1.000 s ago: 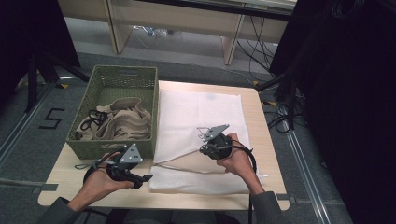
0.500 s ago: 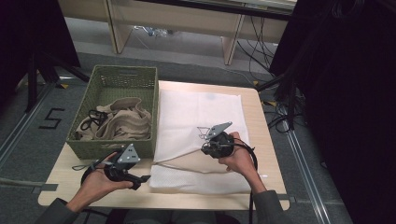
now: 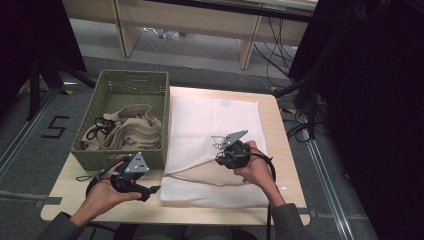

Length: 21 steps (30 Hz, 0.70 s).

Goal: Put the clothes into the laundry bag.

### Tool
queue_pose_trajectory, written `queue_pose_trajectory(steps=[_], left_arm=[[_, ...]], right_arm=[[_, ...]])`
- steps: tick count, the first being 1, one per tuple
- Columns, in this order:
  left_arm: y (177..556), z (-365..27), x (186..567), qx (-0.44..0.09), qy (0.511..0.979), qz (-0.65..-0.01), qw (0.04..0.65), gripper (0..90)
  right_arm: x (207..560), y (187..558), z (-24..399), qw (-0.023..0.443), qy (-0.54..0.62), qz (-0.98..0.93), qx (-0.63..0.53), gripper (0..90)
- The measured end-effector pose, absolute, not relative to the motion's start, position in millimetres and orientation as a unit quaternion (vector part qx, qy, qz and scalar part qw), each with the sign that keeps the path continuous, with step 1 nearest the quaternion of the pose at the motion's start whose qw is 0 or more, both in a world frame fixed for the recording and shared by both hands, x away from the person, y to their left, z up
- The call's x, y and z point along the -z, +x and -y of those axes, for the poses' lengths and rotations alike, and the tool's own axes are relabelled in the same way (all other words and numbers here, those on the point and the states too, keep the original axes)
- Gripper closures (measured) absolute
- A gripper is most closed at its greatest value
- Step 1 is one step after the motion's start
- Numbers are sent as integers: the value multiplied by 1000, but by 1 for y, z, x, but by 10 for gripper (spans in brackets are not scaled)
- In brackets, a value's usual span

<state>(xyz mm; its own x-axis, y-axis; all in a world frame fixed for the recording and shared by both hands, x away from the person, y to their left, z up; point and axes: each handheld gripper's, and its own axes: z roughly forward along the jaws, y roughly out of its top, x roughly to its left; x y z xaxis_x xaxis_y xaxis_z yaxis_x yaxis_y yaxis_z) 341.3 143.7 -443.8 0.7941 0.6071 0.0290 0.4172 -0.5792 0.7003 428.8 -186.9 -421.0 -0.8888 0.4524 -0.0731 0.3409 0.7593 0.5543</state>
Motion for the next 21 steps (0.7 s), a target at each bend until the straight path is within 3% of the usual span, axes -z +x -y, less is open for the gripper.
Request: queue_pose_trajectory(steps=[11, 21], left_arm=[[341, -147, 435, -144, 870, -297, 367, 241], [352, -177, 388, -184, 848, -321, 379, 239]], right_arm=[[419, 431, 185, 99, 209, -934, -272, 880], [415, 430, 188, 106, 210, -933, -273, 879]])
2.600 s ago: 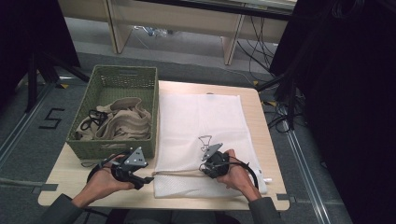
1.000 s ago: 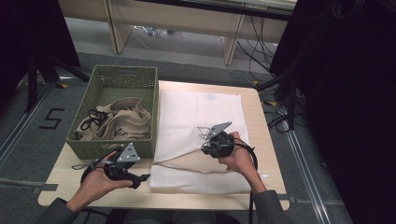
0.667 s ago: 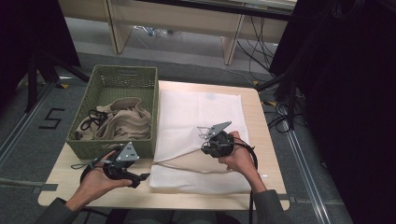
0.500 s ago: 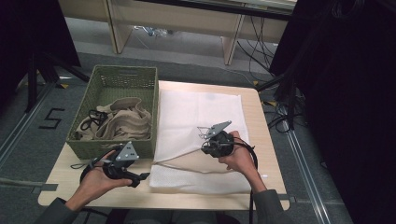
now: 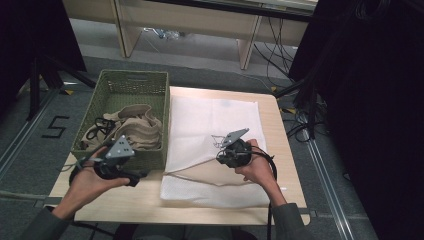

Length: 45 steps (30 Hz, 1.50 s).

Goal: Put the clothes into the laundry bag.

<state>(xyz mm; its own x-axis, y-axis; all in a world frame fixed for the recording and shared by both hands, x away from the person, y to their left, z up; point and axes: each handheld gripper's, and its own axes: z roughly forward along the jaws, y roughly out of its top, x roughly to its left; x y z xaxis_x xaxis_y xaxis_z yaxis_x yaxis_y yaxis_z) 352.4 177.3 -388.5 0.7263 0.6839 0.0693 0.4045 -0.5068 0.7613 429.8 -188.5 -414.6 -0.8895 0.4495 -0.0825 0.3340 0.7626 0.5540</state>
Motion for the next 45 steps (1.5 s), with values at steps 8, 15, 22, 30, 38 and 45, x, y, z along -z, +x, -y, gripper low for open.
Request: queue_pose_trajectory(steps=[8, 15, 22, 30, 38, 45], left_arm=[[408, -225, 363, -206, 839, -379, 332, 233], [458, -250, 378, -192, 832, -434, 289, 219], [486, -251, 398, -170, 839, -446, 263, 222], [505, -247, 412, -144, 842, -452, 257, 220], [517, -236, 432, -110, 859, -446, 225, 192], [523, -235, 442, -53, 863, -438, 246, 143]], right_arm=[[413, 429, 189, 102, 209, -934, -272, 879], [414, 430, 189, 100, 209, -935, -270, 880], [413, 429, 189, 99, 210, -935, -268, 879], [415, 429, 188, 100, 204, -937, -264, 879], [417, 429, 188, 98, 203, -938, -262, 880], [416, 429, 188, 96, 202, -940, -259, 880]])
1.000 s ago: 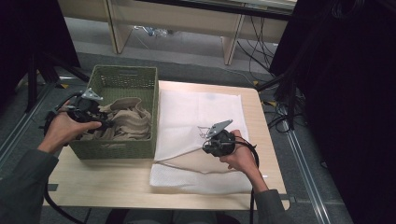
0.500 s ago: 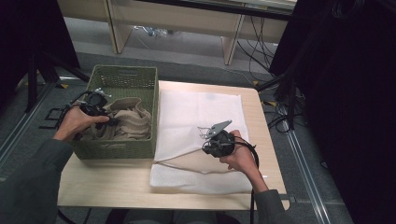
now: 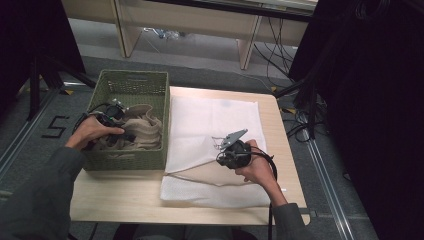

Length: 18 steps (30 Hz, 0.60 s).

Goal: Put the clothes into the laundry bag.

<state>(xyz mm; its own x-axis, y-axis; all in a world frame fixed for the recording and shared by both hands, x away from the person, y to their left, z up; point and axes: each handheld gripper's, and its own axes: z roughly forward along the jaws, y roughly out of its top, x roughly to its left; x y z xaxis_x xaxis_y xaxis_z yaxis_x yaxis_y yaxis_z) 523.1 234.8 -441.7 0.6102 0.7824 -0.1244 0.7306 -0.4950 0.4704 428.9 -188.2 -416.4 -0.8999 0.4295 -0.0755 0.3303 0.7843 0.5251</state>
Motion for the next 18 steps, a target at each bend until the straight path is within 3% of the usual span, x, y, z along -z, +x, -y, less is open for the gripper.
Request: queue_pose_trajectory(steps=[6, 13, 14, 18], left_arm=[[522, -227, 450, -14, 875, -413, 253, 0], [525, -212, 464, -35, 885, -412, 214, 0], [524, -211, 465, -43, 887, -410, 207, 50], [522, -208, 467, -77, 898, -390, 188, 489]], right_arm=[[416, 429, 189, 96, 206, -940, -256, 879], [417, 428, 188, 98, 200, -941, -254, 880], [417, 428, 188, 98, 199, -941, -254, 879], [417, 427, 188, 95, 203, -941, -253, 879]])
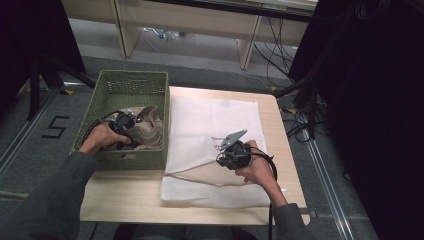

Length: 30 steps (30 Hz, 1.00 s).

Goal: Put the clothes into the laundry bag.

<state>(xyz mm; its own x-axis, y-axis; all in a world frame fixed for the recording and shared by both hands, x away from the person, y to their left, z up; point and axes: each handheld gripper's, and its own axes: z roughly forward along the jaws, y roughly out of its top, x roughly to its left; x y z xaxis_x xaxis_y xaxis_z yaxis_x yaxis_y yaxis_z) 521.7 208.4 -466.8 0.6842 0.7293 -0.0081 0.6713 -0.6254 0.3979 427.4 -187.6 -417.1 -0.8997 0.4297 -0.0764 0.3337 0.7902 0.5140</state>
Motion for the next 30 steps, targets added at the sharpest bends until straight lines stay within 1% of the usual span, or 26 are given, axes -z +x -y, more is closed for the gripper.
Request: queue_pose_trajectory(steps=[1, 3, 6, 7, 8, 9, 10, 12, 13, 14, 15, 16, 19, 20, 22, 25, 29, 30], left_arm=[[522, -209, 466, -87, 897, -393, 186, 614], [522, -210, 462, -103, 889, -406, 186, 712], [524, -215, 454, -156, 862, -439, 198, 748], [525, -218, 452, -164, 853, -451, 205, 749], [526, -220, 451, -159, 849, -458, 211, 744], [526, -221, 451, -141, 850, -458, 217, 713], [526, -223, 451, -117, 850, -461, 227, 647], [525, -225, 448, -109, 844, -465, 245, 454], [524, -226, 447, -95, 843, -465, 253, 358], [523, -226, 446, -76, 842, -465, 260, 282], [522, -226, 444, -79, 844, -459, 266, 226], [521, -226, 443, -81, 845, -454, 271, 239], [523, -222, 450, -70, 853, -452, 251, 170], [524, -220, 453, -74, 855, -450, 246, 159], [526, -215, 460, -61, 856, -453, 242, 125], [529, -207, 472, -37, 856, -462, 230, 0], [530, -196, 478, -53, 871, -448, 194, 0], [530, -196, 478, -61, 873, -448, 185, 13]], right_arm=[[417, 427, 188, 98, 203, -941, -252, 880], [416, 428, 189, 97, 202, -941, -255, 880], [416, 427, 189, 96, 206, -940, -254, 880], [416, 427, 189, 96, 204, -941, -254, 879], [416, 428, 189, 95, 202, -941, -254, 880], [416, 428, 190, 95, 203, -941, -254, 880], [417, 428, 190, 95, 203, -941, -254, 880], [417, 428, 190, 95, 203, -941, -254, 880], [417, 428, 190, 94, 203, -941, -254, 879], [418, 429, 190, 93, 200, -941, -255, 880], [418, 428, 190, 91, 205, -941, -251, 879], [418, 427, 189, 90, 209, -941, -250, 880], [418, 427, 188, 94, 201, -943, -248, 879], [418, 427, 188, 94, 201, -943, -248, 880], [417, 428, 188, 93, 201, -943, -250, 880], [418, 428, 189, 92, 198, -944, -248, 880], [419, 427, 187, 92, 196, -945, -245, 879], [419, 427, 187, 92, 200, -945, -243, 879]])
